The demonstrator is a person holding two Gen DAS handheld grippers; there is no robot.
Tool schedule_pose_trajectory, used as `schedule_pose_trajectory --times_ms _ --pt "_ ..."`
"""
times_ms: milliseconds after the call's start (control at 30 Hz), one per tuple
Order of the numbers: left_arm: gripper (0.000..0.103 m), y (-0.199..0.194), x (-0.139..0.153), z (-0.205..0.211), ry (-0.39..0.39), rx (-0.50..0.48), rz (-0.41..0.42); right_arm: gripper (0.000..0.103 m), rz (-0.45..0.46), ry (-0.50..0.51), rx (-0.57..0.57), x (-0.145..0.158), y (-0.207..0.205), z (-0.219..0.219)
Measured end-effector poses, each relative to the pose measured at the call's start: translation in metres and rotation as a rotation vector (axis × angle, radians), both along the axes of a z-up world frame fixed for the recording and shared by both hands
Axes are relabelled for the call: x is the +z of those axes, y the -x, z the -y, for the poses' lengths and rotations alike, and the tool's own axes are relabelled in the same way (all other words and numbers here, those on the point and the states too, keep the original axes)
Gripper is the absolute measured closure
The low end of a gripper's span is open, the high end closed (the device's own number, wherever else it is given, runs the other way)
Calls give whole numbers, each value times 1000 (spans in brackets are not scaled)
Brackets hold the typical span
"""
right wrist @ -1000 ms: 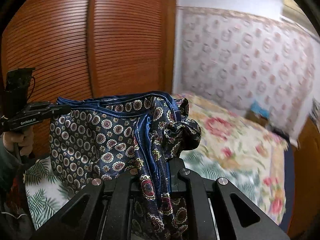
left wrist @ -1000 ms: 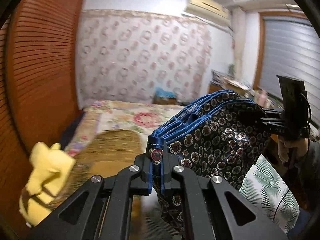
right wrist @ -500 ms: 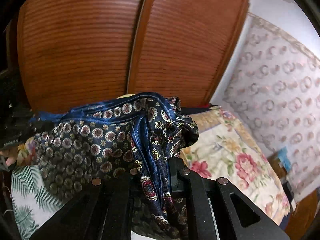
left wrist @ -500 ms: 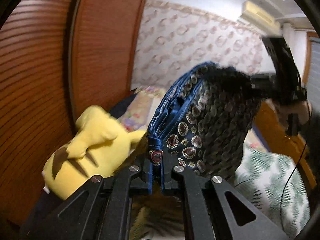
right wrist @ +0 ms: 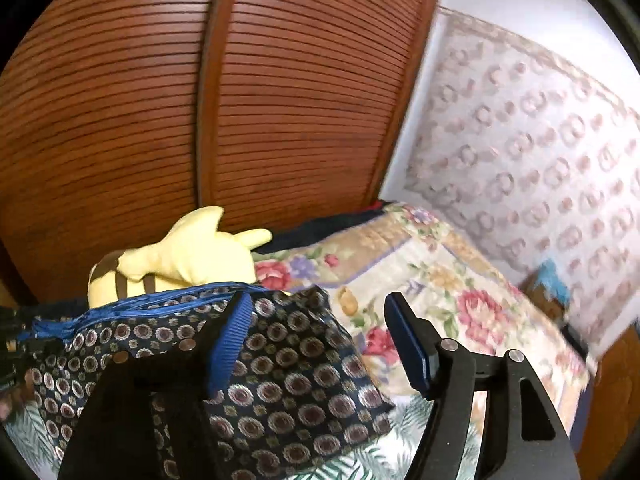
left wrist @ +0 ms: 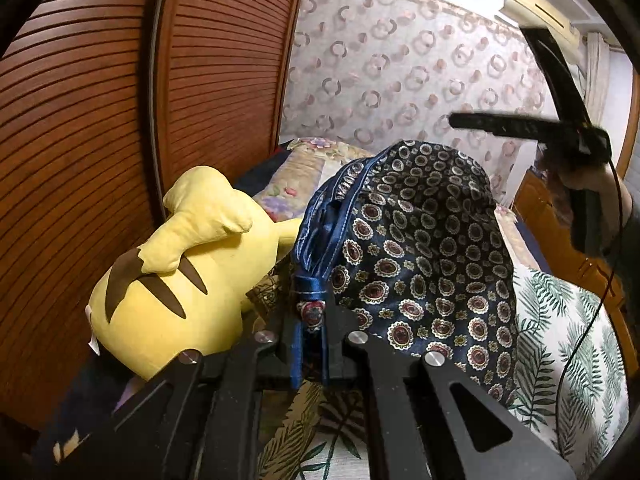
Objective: Fold small clothes
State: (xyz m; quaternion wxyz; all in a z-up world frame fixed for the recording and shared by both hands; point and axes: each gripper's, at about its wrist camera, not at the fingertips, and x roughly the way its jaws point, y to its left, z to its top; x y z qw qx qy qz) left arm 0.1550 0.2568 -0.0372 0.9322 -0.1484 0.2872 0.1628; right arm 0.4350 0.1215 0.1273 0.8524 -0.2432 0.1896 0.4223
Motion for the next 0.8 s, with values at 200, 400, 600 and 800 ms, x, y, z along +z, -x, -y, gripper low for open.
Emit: schedule_pose_trajectory --times_ms 200,400,600,800 --pt "89 10 10 1 -4 -8 31 33 -107 23 14 -34 5 14" --pt "40 23 22 4 -30 -6 70 33 -106 11 -64 -51 -25 8" --pt "20 27 30 16 -71 -25 57 33 -101 -41 -105 -52 -31 -11" --pt "15 27 37 33 -103 -67 75 33 -110 -90 -112 -56 5 22"
